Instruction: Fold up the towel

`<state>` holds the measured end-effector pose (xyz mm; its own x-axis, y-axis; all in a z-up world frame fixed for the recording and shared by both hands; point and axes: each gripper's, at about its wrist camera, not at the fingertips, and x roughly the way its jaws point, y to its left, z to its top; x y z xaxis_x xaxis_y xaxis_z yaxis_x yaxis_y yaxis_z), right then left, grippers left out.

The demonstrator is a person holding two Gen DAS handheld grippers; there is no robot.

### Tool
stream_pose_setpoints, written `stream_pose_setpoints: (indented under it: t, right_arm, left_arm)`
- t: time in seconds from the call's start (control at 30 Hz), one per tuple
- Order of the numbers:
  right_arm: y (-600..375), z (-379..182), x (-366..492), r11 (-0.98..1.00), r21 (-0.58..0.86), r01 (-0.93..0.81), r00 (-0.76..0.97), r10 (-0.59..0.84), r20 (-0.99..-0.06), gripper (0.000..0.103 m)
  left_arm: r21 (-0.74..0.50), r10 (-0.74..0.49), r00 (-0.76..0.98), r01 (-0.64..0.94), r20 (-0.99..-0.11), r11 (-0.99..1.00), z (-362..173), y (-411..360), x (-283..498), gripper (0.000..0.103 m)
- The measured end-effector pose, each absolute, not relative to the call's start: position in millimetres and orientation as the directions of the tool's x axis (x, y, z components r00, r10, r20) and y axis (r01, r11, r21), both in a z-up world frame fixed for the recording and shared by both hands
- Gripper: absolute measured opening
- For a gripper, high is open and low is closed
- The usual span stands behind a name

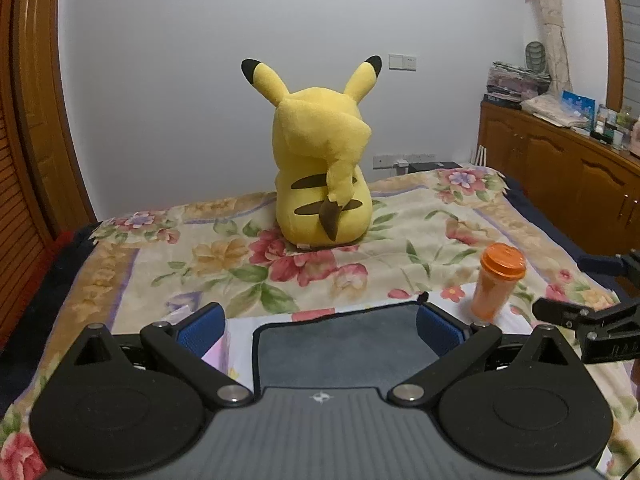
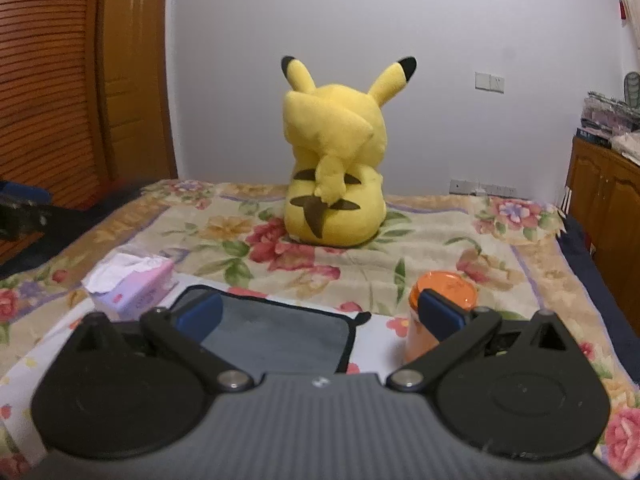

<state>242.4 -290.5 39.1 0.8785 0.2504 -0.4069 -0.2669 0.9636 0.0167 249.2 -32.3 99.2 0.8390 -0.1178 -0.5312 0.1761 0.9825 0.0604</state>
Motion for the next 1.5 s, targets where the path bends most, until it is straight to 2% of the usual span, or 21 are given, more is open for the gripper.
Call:
stream_pose_setpoints:
  t: [0.23,0.7,1.03,1.5]
  right_arm:
    - [-278.9,49.6,212.3,0.957,0.02,-0.289,0.878,0.273,-0.393,0.103]
    - [-267.9,59.2,160.0,0.958,0.036,-0.285,0.886,0.277,-0.371,0.103]
    - [-259.8,43.2,121.5,0.954,0.022,-0.3,0.874,0.284,-0.394,0.103]
    - [-268.1,19.4,81.5,0.96,0.094,-0.264,0.876,0.28,-0.393,0.103]
  left_arm:
    - [0.068,-0.125,0.826,0.194,-0.55,0.979,98.8,-36.5,214.0,0.103]
    - [0.087,-0.123,0.836,0.199,-0.534,0.976,99.0,-37.6,146.5,0.103]
    - [0.061,-0.116,0.833,0.177,-0.541,0.982,91.0,-31.6,110.6,0.103]
    - [0.019,-0.112,0.814,0.149,-0.571,0.989,50.3,-13.5,60.6,0.103]
